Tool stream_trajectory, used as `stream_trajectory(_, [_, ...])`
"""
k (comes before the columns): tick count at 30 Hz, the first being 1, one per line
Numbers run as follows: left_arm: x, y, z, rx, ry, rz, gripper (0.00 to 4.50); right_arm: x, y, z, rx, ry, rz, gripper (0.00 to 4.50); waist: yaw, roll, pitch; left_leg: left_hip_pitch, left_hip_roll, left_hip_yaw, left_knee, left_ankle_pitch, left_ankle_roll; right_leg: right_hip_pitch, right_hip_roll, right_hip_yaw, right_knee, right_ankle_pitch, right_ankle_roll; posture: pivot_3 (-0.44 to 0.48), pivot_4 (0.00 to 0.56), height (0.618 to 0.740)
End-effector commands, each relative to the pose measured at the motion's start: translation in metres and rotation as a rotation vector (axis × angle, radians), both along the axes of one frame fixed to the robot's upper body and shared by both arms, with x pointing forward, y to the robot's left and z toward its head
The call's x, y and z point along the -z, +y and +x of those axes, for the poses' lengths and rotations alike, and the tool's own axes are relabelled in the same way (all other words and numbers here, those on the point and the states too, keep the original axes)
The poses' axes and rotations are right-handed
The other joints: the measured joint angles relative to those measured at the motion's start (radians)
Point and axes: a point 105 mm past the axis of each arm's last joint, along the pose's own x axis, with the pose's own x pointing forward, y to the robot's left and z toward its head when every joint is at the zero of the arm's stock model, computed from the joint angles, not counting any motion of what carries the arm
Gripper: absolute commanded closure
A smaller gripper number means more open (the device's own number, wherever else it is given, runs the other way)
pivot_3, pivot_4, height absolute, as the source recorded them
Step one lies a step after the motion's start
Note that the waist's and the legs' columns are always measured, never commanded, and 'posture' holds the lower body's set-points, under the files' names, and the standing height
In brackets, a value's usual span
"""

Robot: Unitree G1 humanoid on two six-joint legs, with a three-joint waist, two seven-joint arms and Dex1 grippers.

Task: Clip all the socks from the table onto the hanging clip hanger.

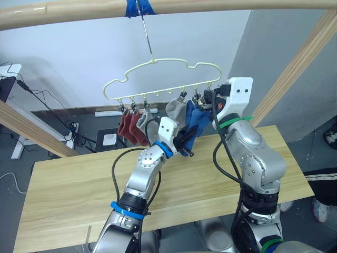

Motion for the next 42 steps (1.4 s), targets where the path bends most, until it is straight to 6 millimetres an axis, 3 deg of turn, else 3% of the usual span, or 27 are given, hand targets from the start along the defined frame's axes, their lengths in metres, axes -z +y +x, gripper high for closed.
stream_trajectory(1, [-0.018, -0.001, -0.001, 0.007, -0.059, -0.046, 4.46, -0.017, 0.001, -0.009, -0.013, -0.076, 0.010, 4.50, 0.000, 0.000, 0.000, 0.000, 0.000, 0.000, 0.000, 0.000, 0.000, 0.000, 0.000, 0.000, 0.000, 0.000, 0.000, -0.323, 0.246, 0.740])
stream_trajectory(35, [-0.028, -0.005, -0.003, 0.034, -0.084, -0.102, 4.46, -0.010, -0.003, -0.007, 0.028, -0.076, -0.049, 4.50, 0.000, 0.000, 0.000, 0.000, 0.000, 0.000, 0.000, 0.000, 0.000, 0.000, 0.000, 0.000, 0.000, 0.000, 0.000, -0.322, 0.242, 0.740])
stream_trajectory(38, [-0.028, -0.005, -0.002, 0.033, -0.086, -0.100, 4.50, -0.011, -0.005, -0.006, 0.042, -0.080, -0.046, 3.67, 0.000, 0.000, 0.000, 0.000, 0.000, 0.000, 0.000, 0.000, 0.000, 0.000, 0.000, 0.000, 0.000, 0.000, 0.000, -0.322, 0.242, 0.740])
stream_trajectory(42, [-0.030, -0.005, 0.000, 0.030, -0.087, -0.102, 4.50, -0.013, -0.005, -0.006, 0.039, -0.080, -0.040, 2.17, 0.000, 0.000, 0.000, 0.000, 0.000, 0.000, 0.000, 0.000, 0.000, 0.000, 0.000, 0.000, 0.000, 0.000, 0.000, -0.322, 0.242, 0.740])
